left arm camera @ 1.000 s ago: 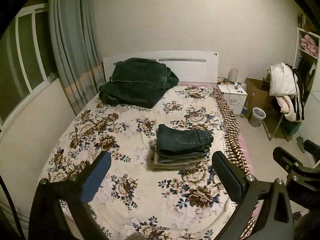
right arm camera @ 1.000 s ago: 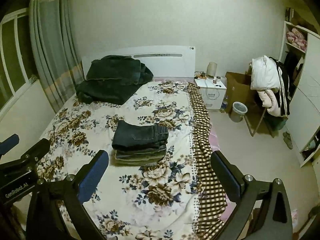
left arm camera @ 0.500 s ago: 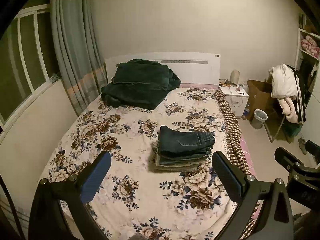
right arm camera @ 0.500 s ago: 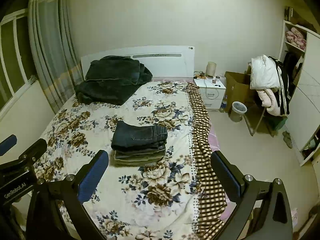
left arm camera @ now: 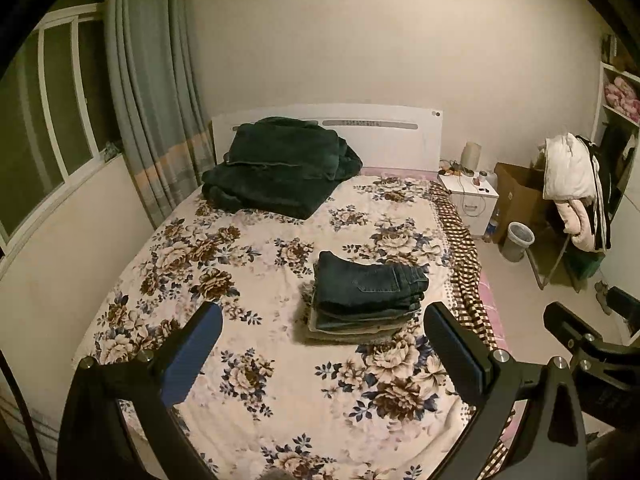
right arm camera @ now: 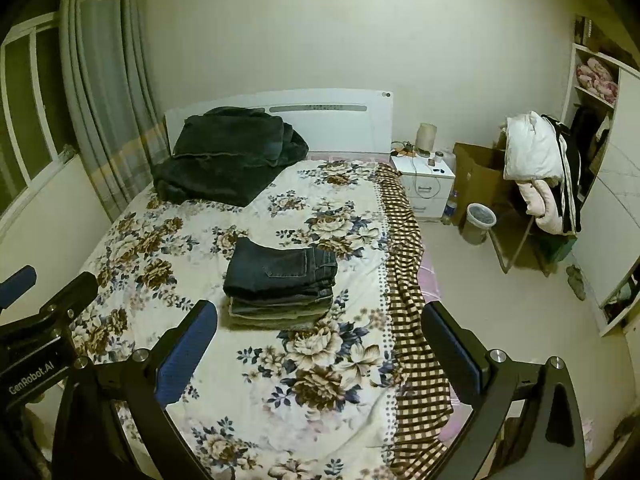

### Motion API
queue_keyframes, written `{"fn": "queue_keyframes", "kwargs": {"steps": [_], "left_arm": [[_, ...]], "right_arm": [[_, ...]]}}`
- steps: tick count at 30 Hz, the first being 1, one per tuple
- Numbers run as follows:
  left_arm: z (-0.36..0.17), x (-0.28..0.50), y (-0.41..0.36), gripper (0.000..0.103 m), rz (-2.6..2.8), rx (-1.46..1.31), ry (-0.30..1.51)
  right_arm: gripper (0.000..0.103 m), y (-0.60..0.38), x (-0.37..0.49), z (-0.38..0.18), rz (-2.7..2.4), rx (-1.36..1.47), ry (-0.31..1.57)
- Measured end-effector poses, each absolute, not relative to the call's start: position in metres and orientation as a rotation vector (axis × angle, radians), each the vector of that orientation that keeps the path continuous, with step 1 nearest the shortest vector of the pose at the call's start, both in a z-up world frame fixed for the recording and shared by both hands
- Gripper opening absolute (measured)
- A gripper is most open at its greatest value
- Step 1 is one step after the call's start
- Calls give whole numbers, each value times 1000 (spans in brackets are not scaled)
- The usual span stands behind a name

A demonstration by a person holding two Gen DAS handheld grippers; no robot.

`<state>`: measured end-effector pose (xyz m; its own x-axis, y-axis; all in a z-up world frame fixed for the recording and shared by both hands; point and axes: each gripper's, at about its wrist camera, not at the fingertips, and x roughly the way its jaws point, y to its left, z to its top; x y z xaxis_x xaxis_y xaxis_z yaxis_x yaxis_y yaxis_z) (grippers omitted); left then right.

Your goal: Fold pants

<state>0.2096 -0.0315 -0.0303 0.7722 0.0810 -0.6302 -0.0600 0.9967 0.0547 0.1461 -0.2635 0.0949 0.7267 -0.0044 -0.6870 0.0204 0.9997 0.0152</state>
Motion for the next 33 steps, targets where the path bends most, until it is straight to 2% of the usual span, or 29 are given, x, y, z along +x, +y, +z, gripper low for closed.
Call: {"fn": "queue_keyframes", "kwargs": {"steps": [33], "left_arm": [[-19, 212, -25, 103, 102, 27, 680]], "right_arm": [[103, -258, 142, 92, -1, 40, 753]]}}
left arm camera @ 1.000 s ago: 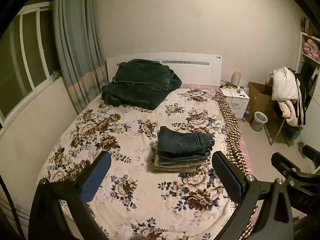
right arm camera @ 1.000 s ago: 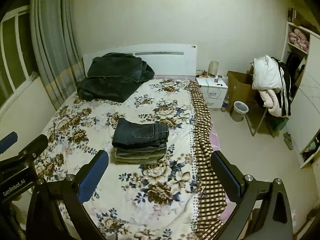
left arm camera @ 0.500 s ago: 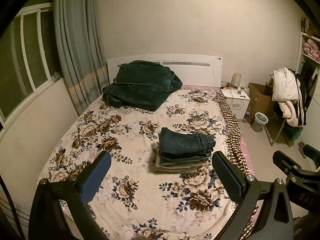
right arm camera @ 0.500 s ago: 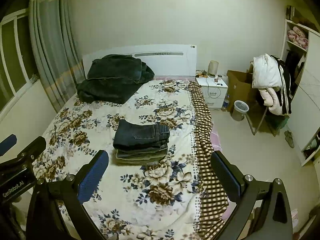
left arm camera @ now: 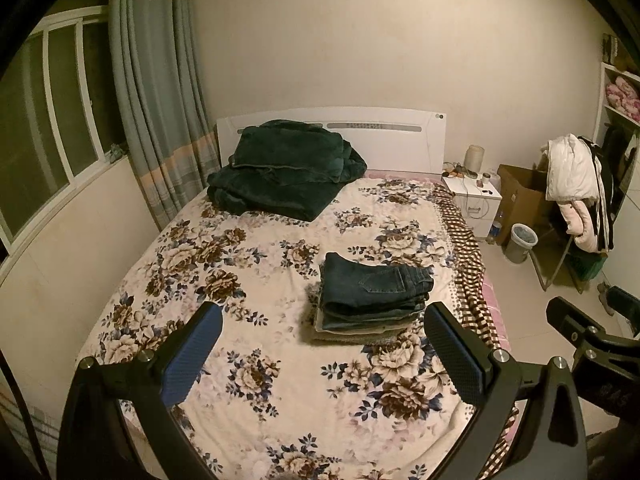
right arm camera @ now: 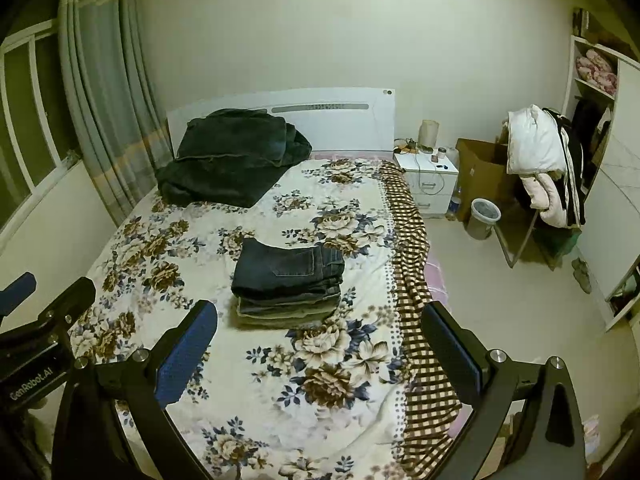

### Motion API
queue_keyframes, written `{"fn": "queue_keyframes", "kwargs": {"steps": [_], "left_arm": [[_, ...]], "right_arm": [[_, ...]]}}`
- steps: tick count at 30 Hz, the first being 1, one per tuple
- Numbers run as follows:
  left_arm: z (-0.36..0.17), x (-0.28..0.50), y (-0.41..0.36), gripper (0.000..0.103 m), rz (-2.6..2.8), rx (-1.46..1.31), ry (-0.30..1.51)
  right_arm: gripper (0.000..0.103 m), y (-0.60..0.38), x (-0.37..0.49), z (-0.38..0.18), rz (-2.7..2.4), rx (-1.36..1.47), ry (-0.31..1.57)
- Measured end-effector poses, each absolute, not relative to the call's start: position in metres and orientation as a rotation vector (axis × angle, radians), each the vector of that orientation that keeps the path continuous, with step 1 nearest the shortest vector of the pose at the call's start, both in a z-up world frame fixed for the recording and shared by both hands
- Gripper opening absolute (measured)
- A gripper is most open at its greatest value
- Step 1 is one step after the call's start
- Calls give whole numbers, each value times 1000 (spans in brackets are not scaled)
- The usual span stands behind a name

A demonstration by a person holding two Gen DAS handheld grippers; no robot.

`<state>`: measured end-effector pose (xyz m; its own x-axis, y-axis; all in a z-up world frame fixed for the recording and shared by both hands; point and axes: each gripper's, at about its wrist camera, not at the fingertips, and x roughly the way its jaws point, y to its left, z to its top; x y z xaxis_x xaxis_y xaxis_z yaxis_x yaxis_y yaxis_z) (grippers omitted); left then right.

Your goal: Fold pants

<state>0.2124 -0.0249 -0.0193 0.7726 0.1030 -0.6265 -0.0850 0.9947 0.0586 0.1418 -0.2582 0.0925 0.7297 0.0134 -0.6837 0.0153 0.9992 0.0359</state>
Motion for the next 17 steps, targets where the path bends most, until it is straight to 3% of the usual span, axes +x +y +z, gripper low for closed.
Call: {"fn": "queue_keyframes", "kwargs": {"steps": [17], "left_arm": [[-21, 205, -23, 103, 108, 30, 671]], "right_arm": [[103, -257, 136, 97, -3, 50, 752]]}}
